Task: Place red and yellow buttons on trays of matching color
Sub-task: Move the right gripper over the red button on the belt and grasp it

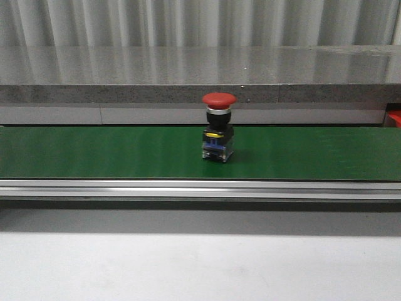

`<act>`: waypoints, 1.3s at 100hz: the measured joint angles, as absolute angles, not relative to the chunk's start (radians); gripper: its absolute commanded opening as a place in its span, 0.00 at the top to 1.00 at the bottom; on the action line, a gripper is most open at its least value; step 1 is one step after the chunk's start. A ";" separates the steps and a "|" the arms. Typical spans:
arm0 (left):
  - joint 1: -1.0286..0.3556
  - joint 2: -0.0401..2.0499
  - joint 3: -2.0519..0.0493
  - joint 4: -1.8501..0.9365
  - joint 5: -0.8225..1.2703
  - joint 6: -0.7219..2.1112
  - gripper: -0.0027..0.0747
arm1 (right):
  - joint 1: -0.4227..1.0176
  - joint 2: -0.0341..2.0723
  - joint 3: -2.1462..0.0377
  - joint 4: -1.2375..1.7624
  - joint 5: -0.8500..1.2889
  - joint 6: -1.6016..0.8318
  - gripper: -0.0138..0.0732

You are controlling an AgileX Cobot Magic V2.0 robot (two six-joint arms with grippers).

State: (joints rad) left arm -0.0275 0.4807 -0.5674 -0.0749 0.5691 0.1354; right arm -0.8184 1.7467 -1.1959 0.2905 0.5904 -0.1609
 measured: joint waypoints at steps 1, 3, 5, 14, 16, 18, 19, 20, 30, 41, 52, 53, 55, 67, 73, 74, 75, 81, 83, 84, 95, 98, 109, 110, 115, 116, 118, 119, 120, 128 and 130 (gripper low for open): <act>-0.028 0.481 -0.567 -0.075 0.569 0.135 0.99 | -0.818 1.742 -1.196 0.290 0.588 -0.161 0.16; -0.028 0.481 -0.567 -0.075 0.569 0.135 0.99 | -0.818 1.729 -1.196 0.290 0.585 -0.161 0.16; -0.028 0.481 -0.567 -0.075 0.569 0.135 0.99 | -0.818 1.716 -1.196 0.293 0.583 -0.161 0.16; -0.028 0.481 -0.567 -0.075 0.569 0.135 0.99 | -0.814 1.656 -1.196 0.324 0.578 -0.161 0.16; -0.028 0.481 -0.567 -0.075 0.569 0.135 0.99 | -0.811 1.642 -1.196 0.333 0.576 -0.163 0.16; -0.028 0.481 -0.567 -0.075 0.569 0.135 0.99 | -0.806 1.633 -1.196 0.339 0.576 -0.168 0.16; -0.028 0.481 -0.567 -0.075 0.569 0.135 0.99 | -0.805 1.623 -1.196 0.342 0.574 -0.169 0.16; -0.028 0.481 -0.567 -0.075 0.569 0.135 0.99 | -0.800 1.618 -1.196 0.344 0.574 -0.173 0.16; -0.028 0.481 -0.567 -0.075 0.569 0.135 0.99 | -0.745 1.542 -1.196 0.390 0.572 -0.220 0.16; -0.028 0.481 -0.567 -0.075 0.569 0.135 0.99 | -0.635 1.468 -1.196 0.426 0.582 -0.301 0.16; -0.028 0.481 -0.567 -0.075 0.569 0.135 0.99 | -0.493 1.405 -1.196 0.437 0.653 -0.395 0.16; -0.028 0.481 -0.567 -0.075 0.569 0.135 0.99 | -0.484 1.399 -1.196 0.437 0.658 -0.409 0.16; -0.028 0.481 -0.567 -0.075 0.569 0.135 0.99 | -0.456 1.394 -1.196 0.437 0.676 -0.428 0.16; -0.028 0.481 -0.567 -0.075 0.569 0.135 0.99 | -0.304 1.372 -1.196 0.443 0.772 -0.513 0.16; -0.028 0.481 -0.567 -0.075 0.569 0.135 0.99 | -0.235 1.372 -1.196 0.443 0.809 -0.528 0.16; -0.028 0.481 -0.567 -0.075 0.569 0.135 0.99 | -0.228 1.372 -1.196 0.443 0.812 -0.531 0.16; -0.028 0.481 -0.567 -0.075 0.569 0.135 0.99 | -0.221 1.372 -1.196 0.443 0.819 -0.532 0.16; -0.028 0.481 -0.567 -0.075 0.569 0.135 0.99 | -0.162 1.372 -1.196 0.443 0.839 -0.537 0.16; -0.028 0.481 -0.567 -0.075 0.569 0.135 0.99 | -0.144 1.372 -1.196 0.443 0.845 -0.537 0.16; -0.028 0.481 -0.567 -0.075 0.569 0.135 0.99 | -0.138 1.372 -1.196 0.443 0.848 -0.537 0.16; -0.028 0.481 -0.567 -0.075 0.569 0.135 0.99 | -0.056 1.388 -1.196 0.443 0.877 -0.553 0.16; -0.028 0.481 -0.567 -0.075 0.569 0.135 0.99 | -0.038 1.396 -1.196 0.443 0.889 -0.561 0.16; -0.028 0.481 -0.567 -0.075 0.569 0.135 0.99 | 0.025 1.433 -1.196 0.443 0.927 -0.581 0.16; -0.028 0.481 -0.567 -0.075 0.569 0.135 0.99 | 0.033 1.435 -1.196 0.443 0.932 -0.581 0.16; -0.028 0.481 -0.567 -0.075 0.569 0.135 0.99 | 0.058 1.453 -1.196 0.443 0.944 -0.590 0.16; -0.028 0.481 -0.567 -0.075 0.569 0.135 0.99 | 0.062 1.457 -1.196 0.443 0.944 -0.592 0.16; -0.028 0.481 -0.567 -0.075 0.569 0.135 0.99 | 0.073 1.463 -1.196 0.443 0.947 -0.596 0.16; -0.028 0.481 -0.567 -0.075 0.569 0.135 0.99 | 0.077 1.467 -1.196 0.443 0.947 -0.597 0.16; -0.028 0.481 -0.567 -0.075 0.569 0.135 0.99 | 0.084 1.470 -1.196 0.443 0.948 -0.597 0.16; -0.028 0.481 -0.567 -0.075 0.569 0.135 0.99 | 0.122 1.499 -1.196 0.443 0.948 -0.609 0.16; -0.028 0.481 -0.567 -0.075 0.569 0.135 0.99 | 0.132 1.507 -1.196 0.443 0.948 -0.609 0.16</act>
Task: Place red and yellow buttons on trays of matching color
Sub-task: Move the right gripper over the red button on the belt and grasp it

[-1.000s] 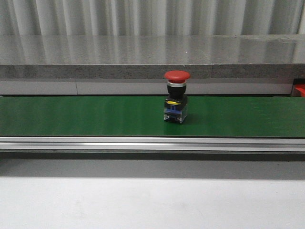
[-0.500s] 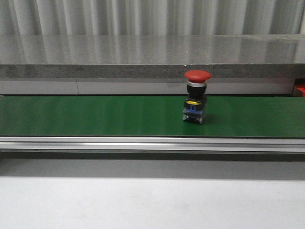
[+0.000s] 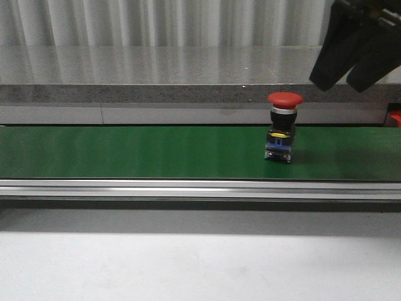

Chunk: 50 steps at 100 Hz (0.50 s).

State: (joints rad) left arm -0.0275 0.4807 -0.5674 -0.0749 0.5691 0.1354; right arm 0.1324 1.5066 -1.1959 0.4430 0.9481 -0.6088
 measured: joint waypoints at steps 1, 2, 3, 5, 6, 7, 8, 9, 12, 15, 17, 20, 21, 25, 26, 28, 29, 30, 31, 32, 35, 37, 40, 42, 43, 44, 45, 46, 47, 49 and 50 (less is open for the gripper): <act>-0.028 0.481 -0.567 -0.075 0.569 0.135 0.99 | 0.139 1.509 -1.196 0.443 0.948 -0.611 0.16; -0.028 0.481 -0.567 -0.075 0.569 0.135 0.99 | 0.142 1.512 -1.196 0.443 0.948 -0.610 0.16; -0.028 0.481 -0.567 -0.075 0.569 0.135 0.99 | 0.145 1.516 -1.196 0.443 0.946 -0.610 0.16; -0.028 0.481 -0.567 -0.075 0.569 0.135 0.99 | 0.154 1.524 -1.196 0.443 0.946 -0.611 0.16; -0.028 0.481 -0.567 -0.075 0.569 0.135 0.99 | 0.160 1.527 -1.196 0.443 0.942 -0.613 0.16; -0.028 0.481 -0.567 -0.075 0.569 0.135 0.99 | 0.162 1.531 -1.196 0.443 0.940 -0.613 0.16; -0.028 0.481 -0.567 -0.075 0.569 0.135 0.99 | 0.168 1.534 -1.196 0.443 0.937 -0.615 0.16; -0.028 0.481 -0.567 -0.075 0.569 0.135 0.99 | 0.171 1.536 -1.196 0.443 0.935 -0.615 0.16; -0.028 0.481 -0.567 -0.075 0.569 0.135 0.99 | 0.181 1.546 -1.196 0.443 0.926 -0.615 0.16; -0.028 0.481 -0.567 -0.075 0.569 0.135 0.99 | 0.190 1.554 -1.196 0.443 0.909 -0.615 0.16; -0.028 0.481 -0.567 -0.075 0.569 0.135 0.99 | 0.193 1.559 -1.196 0.443 0.897 -0.615 0.16; -0.028 0.481 -0.567 -0.075 0.569 0.135 0.99 | 0.200 1.566 -1.196 0.443 0.880 -0.615 0.16; -0.028 0.481 -0.567 -0.075 0.569 0.135 0.99 | 0.201 1.570 -1.196 0.443 0.876 -0.615 0.16; -0.028 0.481 -0.567 -0.075 0.569 0.135 0.99 | 0.203 1.579 -1.196 0.443 0.853 -0.615 0.17; -0.028 0.481 -0.567 -0.075 0.569 0.135 0.99 | 0.203 1.583 -1.196 0.443 0.850 -0.615 0.18; -0.028 0.481 -0.567 -0.075 0.569 0.135 0.99 | 0.203 1.590 -1.196 0.443 0.840 -0.615 0.19; -0.028 0.481 -0.567 -0.075 0.569 0.135 0.99 | 0.203 1.592 -1.196 0.443 0.835 -0.615 0.20; -0.028 0.481 -0.567 -0.075 0.569 0.135 0.99 | 0.203 1.594 -1.196 0.443 0.833 -0.615 0.22; -0.028 0.481 -0.567 -0.075 0.569 0.135 0.99 | 0.203 1.599 -1.196 0.443 0.829 -0.615 0.22; -0.028 0.481 -0.567 -0.075 0.569 0.135 0.99 | 0.203 1.601 -1.196 0.443 0.829 -0.615 0.24; -0.028 0.481 -0.567 -0.075 0.569 0.135 0.99 | 0.203 1.612 -1.196 0.443 0.822 -0.615 0.29; -0.028 0.481 -0.567 -0.075 0.569 0.135 0.99 | 0.203 1.617 -1.196 0.443 0.817 -0.615 0.32; -0.028 0.481 -0.567 -0.075 0.569 0.135 0.99 | 0.203 1.628 -1.196 0.443 0.811 -0.615 0.39; -0.028 0.481 -0.567 -0.075 0.569 0.135 0.99 | 0.203 1.634 -1.196 0.443 0.805 -0.615 0.42; -0.028 0.481 -0.567 -0.075 0.569 0.135 0.99 | 0.203 1.636 -1.196 0.443 0.802 -0.615 0.44; -0.028 0.481 -0.567 -0.075 0.569 0.135 0.99 | 0.203 1.638 -1.196 0.443 0.801 -0.615 0.47; -0.028 0.481 -0.567 -0.075 0.569 0.135 0.99 | 0.203 1.641 -1.196 0.443 0.797 -0.615 0.49; -0.028 0.481 -0.567 -0.075 0.569 0.135 0.99 | 0.203 1.641 -1.196 0.443 0.795 -0.615 0.52; -0.028 0.481 -0.567 -0.075 0.569 0.135 0.99 | 0.203 1.646 -1.196 0.443 0.793 -0.615 0.53; -0.028 0.481 -0.567 -0.075 0.569 0.135 0.99 | 0.203 1.650 -1.196 0.443 0.785 -0.615 0.58; -0.028 0.481 -0.567 -0.075 0.569 0.135 0.99 | 0.203 1.650 -1.196 0.443 0.780 -0.615 0.60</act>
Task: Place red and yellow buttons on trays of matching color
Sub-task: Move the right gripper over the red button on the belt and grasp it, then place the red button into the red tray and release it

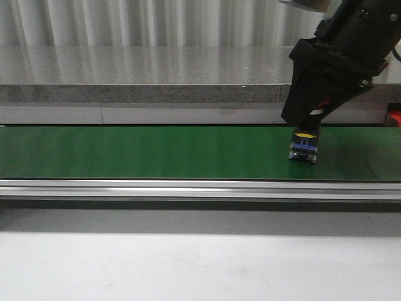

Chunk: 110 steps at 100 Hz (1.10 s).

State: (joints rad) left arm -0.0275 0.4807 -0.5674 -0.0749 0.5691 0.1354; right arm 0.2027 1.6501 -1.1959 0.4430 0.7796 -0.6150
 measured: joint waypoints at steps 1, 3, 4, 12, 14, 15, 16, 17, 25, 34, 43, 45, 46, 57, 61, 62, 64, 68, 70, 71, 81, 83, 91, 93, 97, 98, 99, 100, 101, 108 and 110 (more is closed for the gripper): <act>-0.028 0.481 -0.567 -0.075 0.569 0.135 0.99 | 0.203 1.650 -1.196 0.443 0.777 -0.615 0.63; -0.028 0.481 -0.567 -0.075 0.569 0.135 0.99 | 0.203 1.652 -1.196 0.443 0.772 -0.615 0.67; -0.028 0.481 -0.567 -0.075 0.569 0.135 0.99 | 0.203 1.654 -1.196 0.443 0.772 -0.615 0.69; -0.028 0.481 -0.567 -0.075 0.569 0.135 0.99 | 0.203 1.653 -1.200 0.427 0.776 -0.615 0.81; -0.028 0.481 -0.567 -0.075 0.569 0.135 0.99 | 0.200 1.653 -1.203 0.422 0.781 -0.615 0.83; -0.028 0.481 -0.567 -0.075 0.569 0.135 0.99 | 0.201 1.653 -1.206 0.417 0.784 -0.615 0.84; -0.028 0.481 -0.567 -0.075 0.569 0.135 0.99 | 0.198 1.653 -1.209 0.417 0.789 -0.615 0.84; -0.028 0.481 -0.567 -0.075 0.569 0.135 0.99 | 0.198 1.653 -1.213 0.415 0.792 -0.615 0.85; -0.028 0.481 -0.567 -0.075 0.569 0.135 0.99 | 0.182 1.646 -1.241 0.392 0.827 -0.613 0.85; -0.028 0.481 -0.567 -0.075 0.569 0.135 0.99 | 0.133 1.621 -1.298 0.376 0.839 -0.597 0.85; -0.028 0.481 -0.567 -0.075 0.569 0.135 0.99 | 0.041 1.598 -1.373 0.372 0.834 -0.557 0.85; -0.028 0.481 -0.567 -0.075 0.569 0.135 0.99 | 0.015 1.595 -1.389 0.372 0.829 -0.550 0.85; -0.028 0.481 -0.567 -0.075 0.569 0.135 0.99 | 0.006 1.593 -1.394 0.372 0.827 -0.543 0.85; -0.028 0.481 -0.567 -0.075 0.569 0.135 0.99 | -0.142 1.593 -1.456 0.372 0.778 -0.489 0.85; -0.028 0.481 -0.567 -0.075 0.569 0.135 0.99 | -0.197 1.598 -1.467 0.372 0.754 -0.474 0.85; -0.028 0.481 -0.567 -0.075 0.569 0.135 0.99 | -0.206 1.599 -1.469 0.372 0.750 -0.469 0.85; -0.028 0.481 -0.567 -0.075 0.569 0.135 0.99 | -0.233 1.603 -1.475 0.372 0.737 -0.460 0.85; -0.028 0.481 -0.567 -0.075 0.569 0.135 0.99 | -0.283 1.608 -1.479 0.372 0.709 -0.446 0.85; -0.028 0.481 -0.567 -0.075 0.569 0.135 0.99 | -0.307 1.611 -1.480 0.372 0.696 -0.438 0.85; -0.028 0.481 -0.567 -0.075 0.569 0.135 0.99 | -0.315 1.616 -1.481 0.372 0.692 -0.433 0.85; -0.028 0.481 -0.567 -0.075 0.569 0.135 0.99 | -0.414 1.645 -1.484 0.372 0.635 -0.409 0.85; -0.028 0.481 -0.567 -0.075 0.569 0.135 0.99 | -0.433 1.654 -1.484 0.372 0.625 -0.406 0.85; -0.028 0.481 -0.567 -0.075 0.569 0.135 0.99 | -0.493 1.696 -1.486 0.372 0.595 -0.400 0.85; -0.028 0.481 -0.567 -0.075 0.569 0.135 0.99 | -0.505 1.709 -1.486 0.372 0.588 -0.398 0.85; -0.028 0.481 -0.567 -0.075 0.569 0.135 0.99 | -0.523 1.737 -1.486 0.372 0.580 -0.398 0.85; -0.028 0.481 -0.567 -0.075 0.569 0.135 0.99 | -0.530 1.742 -1.486 0.372 0.577 -0.398 0.85; -0.028 0.481 -0.567 -0.075 0.569 0.135 0.99 | -0.534 1.751 -1.486 0.372 0.575 -0.398 0.85; -0.028 0.481 -0.567 -0.075 0.569 0.135 0.99 | -0.540 1.756 -1.486 0.372 0.572 -0.398 0.85; -0.028 0.481 -0.567 -0.075 0.569 0.135 0.99 | -0.543 1.761 -1.486 0.372 0.571 -0.398 0.85; -0.028 0.481 -0.567 -0.075 0.569 0.135 0.99 | -0.570 1.808 -1.486 0.372 0.562 -0.398 0.85; -0.028 0.481 -0.567 -0.075 0.569 0.135 0.99 | -0.577 1.821 -1.486 0.372 0.560 -0.398 0.85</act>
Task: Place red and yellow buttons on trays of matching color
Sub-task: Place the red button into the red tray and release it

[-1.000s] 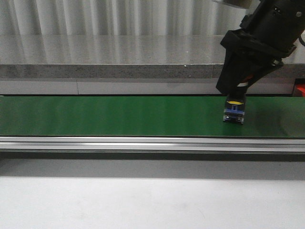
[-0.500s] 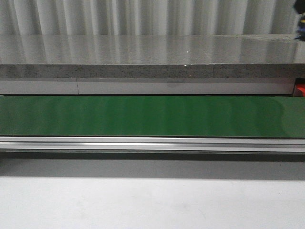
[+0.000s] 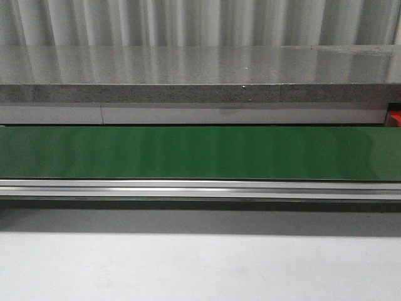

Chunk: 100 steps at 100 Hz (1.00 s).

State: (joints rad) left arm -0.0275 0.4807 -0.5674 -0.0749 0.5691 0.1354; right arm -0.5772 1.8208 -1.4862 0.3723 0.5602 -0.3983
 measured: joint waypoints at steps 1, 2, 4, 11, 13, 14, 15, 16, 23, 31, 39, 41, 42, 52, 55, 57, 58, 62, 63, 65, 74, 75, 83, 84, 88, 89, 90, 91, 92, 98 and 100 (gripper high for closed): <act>-0.028 0.481 -0.567 -0.075 0.569 0.135 0.99 | -0.579 1.829 -1.486 0.372 0.560 -0.398 0.85; -0.028 0.481 -0.567 -0.075 0.569 0.135 0.99 | -0.583 1.834 -1.486 0.372 0.557 -0.398 0.85; -0.028 0.481 -0.567 -0.075 0.569 0.135 0.99 | -0.587 1.846 -1.486 0.372 0.558 -0.398 0.85; -0.028 0.481 -0.567 -0.075 0.569 0.135 0.99 | -0.603 1.883 -1.486 0.372 0.556 -0.398 0.85; -0.028 0.481 -0.567 -0.075 0.569 0.135 0.99 | -0.606 1.893 -1.486 0.372 0.556 -0.398 0.85; -0.028 0.481 -0.567 -0.075 0.569 0.135 0.99 | -0.607 1.896 -1.486 0.372 0.556 -0.398 0.85; -0.028 0.481 -0.567 -0.075 0.569 0.135 0.99 | -0.608 1.903 -1.486 0.372 0.556 -0.398 0.85; -0.028 0.481 -0.567 -0.075 0.569 0.135 0.99 | -0.610 1.906 -1.486 0.372 0.556 -0.398 0.85; -0.028 0.481 -0.567 -0.075 0.569 0.135 0.99 | -0.615 1.934 -1.486 0.372 0.556 -0.398 0.85; -0.028 0.481 -0.567 -0.075 0.569 0.135 0.99 | -0.618 1.959 -1.486 0.372 0.562 -0.398 0.85; -0.028 0.481 -0.567 -0.075 0.569 0.135 0.99 | -0.618 1.972 -1.486 0.372 0.575 -0.398 0.85; -0.028 0.481 -0.567 -0.075 0.569 0.135 0.99 | -0.618 1.972 -1.486 0.372 0.575 -0.398 0.85; -0.028 0.481 -0.567 -0.075 0.569 0.135 0.99 | -0.618 1.972 -1.486 0.372 0.576 -0.398 0.85; -0.028 0.481 -0.567 -0.075 0.569 0.135 0.99 | -0.618 1.974 -1.486 0.376 0.579 -0.398 0.85; -0.028 0.481 -0.567 -0.075 0.569 0.135 0.99 | -0.618 1.974 -1.486 0.376 0.579 -0.398 0.85; -0.028 0.481 -0.567 -0.075 0.569 0.135 0.99 | -0.618 1.974 -1.486 0.376 0.579 -0.398 0.85; -0.028 0.481 -0.567 -0.075 0.569 0.135 0.99 | -0.618 1.974 -1.486 0.376 0.579 -0.398 0.85; -0.028 0.481 -0.567 -0.075 0.569 0.135 0.99 | -0.618 1.974 -1.486 0.376 0.579 -0.398 0.85; -0.028 0.481 -0.567 -0.075 0.569 0.135 0.99 | -0.618 1.974 -1.486 0.376 0.579 -0.398 0.85; -0.028 0.481 -0.567 -0.075 0.569 0.135 0.99 | -0.618 1.974 -1.486 0.376 0.579 -0.398 0.85; -0.028 0.481 -0.567 -0.075 0.569 0.135 0.99 | -0.618 1.983 -1.486 0.384 0.584 -0.398 0.85; -0.028 0.481 -0.567 -0.075 0.569 0.135 0.99 | -0.618 1.983 -1.486 0.384 0.585 -0.398 0.85; -0.028 0.481 -0.567 -0.075 0.569 0.135 0.99 | -0.618 2.003 -1.486 0.387 0.595 -0.398 0.85; -0.028 0.481 -0.567 -0.075 0.569 0.135 0.99 | -0.618 2.005 -1.486 0.387 0.596 -0.398 0.85; -0.028 0.481 -0.567 -0.075 0.569 0.135 0.99 | -0.618 2.013 -1.486 0.387 0.600 -0.398 0.84; -0.028 0.481 -0.567 -0.075 0.569 0.135 0.99 | -0.618 2.016 -1.486 0.387 0.600 -0.398 0.84; -0.028 0.481 -0.567 -0.075 0.569 0.135 0.99 | -0.618 2.019 -1.486 0.387 0.603 -0.398 0.84; -0.028 0.481 -0.567 -0.075 0.569 0.135 0.99 | -0.618 2.020 -1.486 0.387 0.603 -0.398 0.83; -0.028 0.481 -0.567 -0.075 0.569 0.135 0.99 | -0.618 2.023 -1.486 0.387 0.603 -0.398 0.83; -0.028 0.481 -0.567 -0.075 0.569 0.135 0.99 | -0.618 2.029 -1.486 0.389 0.603 -0.398 0.79; -0.028 0.481 -0.567 -0.075 0.569 0.135 0.99 | -0.618 2.029 -1.488 0.389 0.603 -0.398 0.77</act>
State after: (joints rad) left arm -0.0275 0.4807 -0.5674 -0.0749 0.5691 0.1354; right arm -0.6176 2.0292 -1.4883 0.3887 0.6028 -0.3983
